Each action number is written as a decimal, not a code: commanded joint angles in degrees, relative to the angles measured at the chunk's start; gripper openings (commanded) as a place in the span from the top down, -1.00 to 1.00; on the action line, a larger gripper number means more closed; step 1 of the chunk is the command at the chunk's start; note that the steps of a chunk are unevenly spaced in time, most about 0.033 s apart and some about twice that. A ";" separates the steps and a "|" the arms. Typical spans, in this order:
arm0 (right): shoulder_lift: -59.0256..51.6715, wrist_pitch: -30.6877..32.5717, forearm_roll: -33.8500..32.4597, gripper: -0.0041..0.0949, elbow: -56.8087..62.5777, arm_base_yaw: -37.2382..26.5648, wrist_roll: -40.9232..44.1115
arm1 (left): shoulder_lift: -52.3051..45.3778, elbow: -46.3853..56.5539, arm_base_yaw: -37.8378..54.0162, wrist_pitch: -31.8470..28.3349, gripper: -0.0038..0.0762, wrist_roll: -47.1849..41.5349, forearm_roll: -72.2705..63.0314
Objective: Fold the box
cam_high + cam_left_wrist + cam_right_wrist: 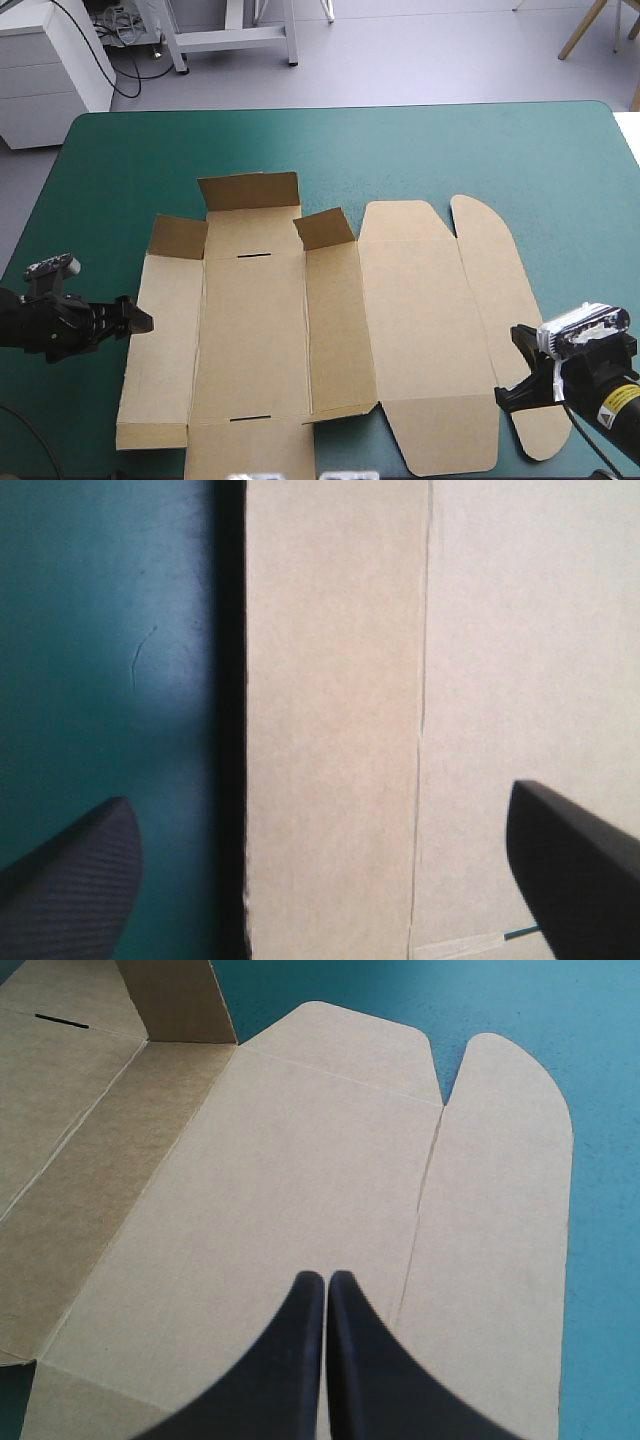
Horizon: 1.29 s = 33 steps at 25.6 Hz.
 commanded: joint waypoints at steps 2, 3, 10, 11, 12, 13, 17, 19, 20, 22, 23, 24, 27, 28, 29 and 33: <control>0.42 -3.99 -0.69 0.93 -1.38 -0.37 -0.26 | 2.41 -0.78 0.57 2.86 -0.84 1.48 -3.18; 0.42 -4.27 -0.84 0.93 -1.38 -0.37 -0.26 | 2.74 -0.51 0.57 2.86 -0.84 1.48 -3.18; 0.42 -5.03 -0.84 0.93 -1.38 -0.37 -1.10 | 3.10 6.15 -0.39 -1.09 -0.84 2.25 -4.77; 0.42 -5.17 -0.84 0.93 -1.38 -0.37 -1.10 | 3.10 6.92 -1.23 -1.51 -0.84 2.25 -5.02; 0.42 -5.26 -1.09 0.93 -1.38 -0.37 -1.10 | 3.10 7.42 -3.49 -2.40 -0.84 3.19 -5.16; 0.42 -5.37 -1.09 0.93 -1.38 -0.37 -1.14 | 3.10 7.42 -4.93 -2.51 -0.84 3.19 -5.26; 0.42 -5.40 -1.09 0.93 -1.38 -0.37 -1.58 | 3.10 7.42 -11.98 -5.25 -0.83 4.02 -6.21; 0.42 -5.40 -1.09 0.93 -1.38 -0.37 -1.89 | 3.10 7.42 -12.80 -7.29 -0.80 3.82 -6.50; 0.42 -5.40 -1.09 0.93 -1.38 -0.37 -2.03 | 3.10 7.42 -12.80 -7.93 -0.79 3.82 -6.77; 0.42 -5.40 -1.09 0.93 -1.38 -0.37 -2.16 | 3.10 7.42 -12.80 -8.67 -0.75 3.82 -7.30; 0.42 -5.40 -1.09 0.93 -1.38 -0.37 -2.16 | 3.10 7.42 -12.80 -8.67 -0.72 3.51 -7.56; 0.42 -5.40 -1.09 0.93 -1.38 -0.37 -2.16 | 3.10 7.42 -12.80 -8.56 -0.70 3.30 -8.08; 0.42 -5.40 -1.09 0.93 -1.38 -0.37 -2.40 | 3.10 7.42 -12.80 -8.08 -0.58 3.26 -9.69; 0.42 -5.40 -1.09 0.93 -1.38 -0.37 -2.40 | 3.10 7.42 -12.80 -7.93 -0.53 3.26 -9.92; 0.42 -5.44 -1.09 0.93 -1.38 -0.37 -2.40 | 3.10 7.42 -12.80 -7.68 -0.48 3.26 -10.08; 0.42 -5.84 -1.09 0.93 -1.38 -0.37 -2.40 | 3.10 7.42 -12.80 -7.22 -0.21 3.16 -10.92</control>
